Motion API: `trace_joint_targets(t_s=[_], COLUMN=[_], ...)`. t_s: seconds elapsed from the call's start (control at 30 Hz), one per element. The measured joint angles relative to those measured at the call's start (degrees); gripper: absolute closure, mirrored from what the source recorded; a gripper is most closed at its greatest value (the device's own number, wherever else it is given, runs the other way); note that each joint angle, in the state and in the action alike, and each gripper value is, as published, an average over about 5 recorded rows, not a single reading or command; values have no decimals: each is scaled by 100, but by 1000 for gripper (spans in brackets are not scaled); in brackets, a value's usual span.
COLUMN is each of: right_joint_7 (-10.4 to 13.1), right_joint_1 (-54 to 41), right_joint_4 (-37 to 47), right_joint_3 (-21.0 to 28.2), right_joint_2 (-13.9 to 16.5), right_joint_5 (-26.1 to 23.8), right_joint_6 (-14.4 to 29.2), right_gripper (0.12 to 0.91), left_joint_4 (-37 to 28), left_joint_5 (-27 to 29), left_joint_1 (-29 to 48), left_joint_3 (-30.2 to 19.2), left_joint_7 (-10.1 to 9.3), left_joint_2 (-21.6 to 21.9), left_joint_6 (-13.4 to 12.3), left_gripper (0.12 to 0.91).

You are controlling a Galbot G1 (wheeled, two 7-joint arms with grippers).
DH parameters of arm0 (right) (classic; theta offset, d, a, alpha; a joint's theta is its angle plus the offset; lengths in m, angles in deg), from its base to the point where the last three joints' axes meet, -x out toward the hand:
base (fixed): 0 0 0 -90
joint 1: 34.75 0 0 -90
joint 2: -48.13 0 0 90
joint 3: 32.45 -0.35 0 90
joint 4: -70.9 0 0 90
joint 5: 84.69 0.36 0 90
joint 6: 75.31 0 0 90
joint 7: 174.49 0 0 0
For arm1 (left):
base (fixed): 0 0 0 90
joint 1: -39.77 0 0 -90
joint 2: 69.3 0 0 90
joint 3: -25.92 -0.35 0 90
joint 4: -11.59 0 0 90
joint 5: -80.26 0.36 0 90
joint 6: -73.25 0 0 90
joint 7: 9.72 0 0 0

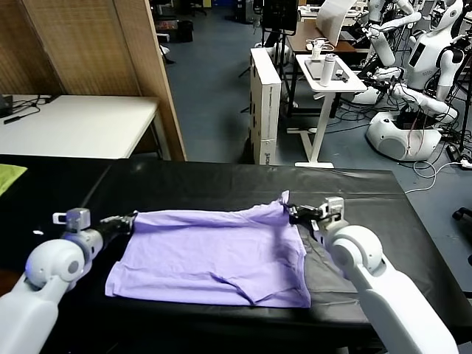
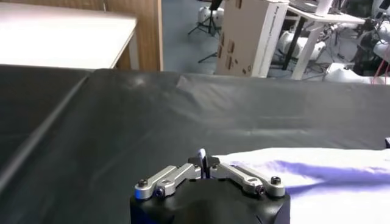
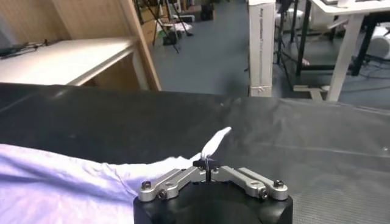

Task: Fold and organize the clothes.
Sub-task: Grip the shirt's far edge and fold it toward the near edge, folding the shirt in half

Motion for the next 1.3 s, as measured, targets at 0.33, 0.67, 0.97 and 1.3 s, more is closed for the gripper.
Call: trace_joint_targets(t_s=[0.33, 0.67, 0.97, 1.3], right_joint_7=[11, 8, -10, -11], right_joint_1=[761, 1372, 1693, 1844], right_joint_4=[-478, -784, -1009, -1074], right_joint_3=[-209, -396, -438, -394], right_joint_2=[353, 601, 716, 776], right_joint_5=[92, 48, 46, 4], right_joint_6=[0, 0, 0, 0], right_gripper=[886, 886, 886, 886], left_joint_4=[349, 548, 718, 882], left_joint_5=[74, 117, 114, 122], left_joint_1=[-530, -879, -1163, -1349], left_joint_3=[237, 436, 612, 652], left_joint_7=[-1, -1, -6, -45], left_joint_2=[-72, -175, -267, -436], left_joint_6=[-21, -51, -56, -27], left_gripper=[841, 841, 841, 841])
